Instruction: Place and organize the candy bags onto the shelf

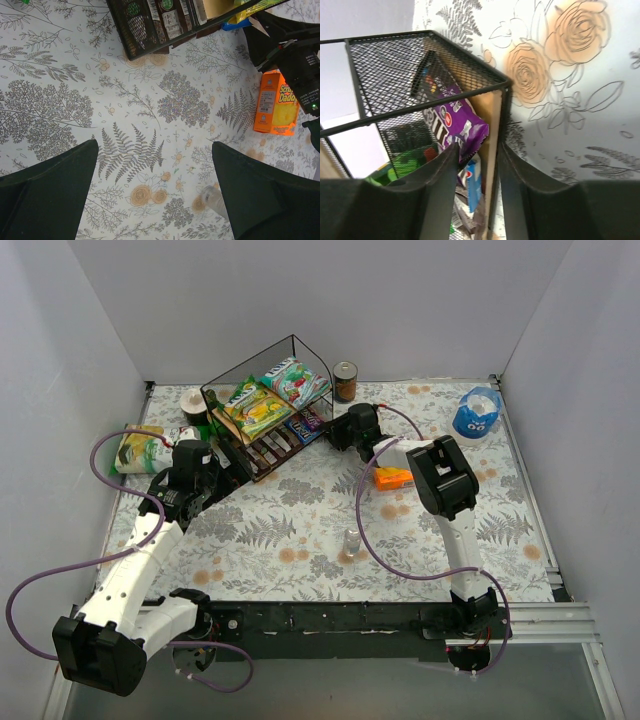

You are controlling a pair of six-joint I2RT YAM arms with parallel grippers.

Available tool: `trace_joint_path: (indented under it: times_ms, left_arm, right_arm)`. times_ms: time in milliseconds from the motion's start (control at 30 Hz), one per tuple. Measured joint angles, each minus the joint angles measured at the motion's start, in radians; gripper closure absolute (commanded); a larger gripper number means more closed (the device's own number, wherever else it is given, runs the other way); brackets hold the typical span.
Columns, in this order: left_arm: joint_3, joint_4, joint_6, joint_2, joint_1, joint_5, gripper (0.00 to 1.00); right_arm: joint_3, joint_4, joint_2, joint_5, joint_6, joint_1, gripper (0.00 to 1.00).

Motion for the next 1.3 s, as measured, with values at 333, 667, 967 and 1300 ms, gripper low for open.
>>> trace_joint_path:
  times_ms: [333, 667, 967, 1300]
  left_arm:
    - [0.000, -0.001, -0.001, 0.000, 0.000, -0.010, 0.02]
    - [0.000, -0.005, -0.003, -0.004, 0.000, -0.013, 0.02]
    - [0.000, -0.003, 0.017, -0.029, 0.000, -0.037, 0.02]
    - [0.000, 0.020, 0.037, -0.056, 0.000, -0.154, 0.02]
  right_arm:
    - [0.000, -0.037, -0.051, 0.005, -0.132, -0.019, 0.38]
    - [-0.032, -0.034, -0.185, -0.067, -0.237, -0.032, 0.31]
    - [-0.150, -0.234, -0.433, -0.077, -0.491, -0.032, 0.23]
    - [-0.492, -0.385, -0.955, 0.291, -0.814, -0.046, 0.22]
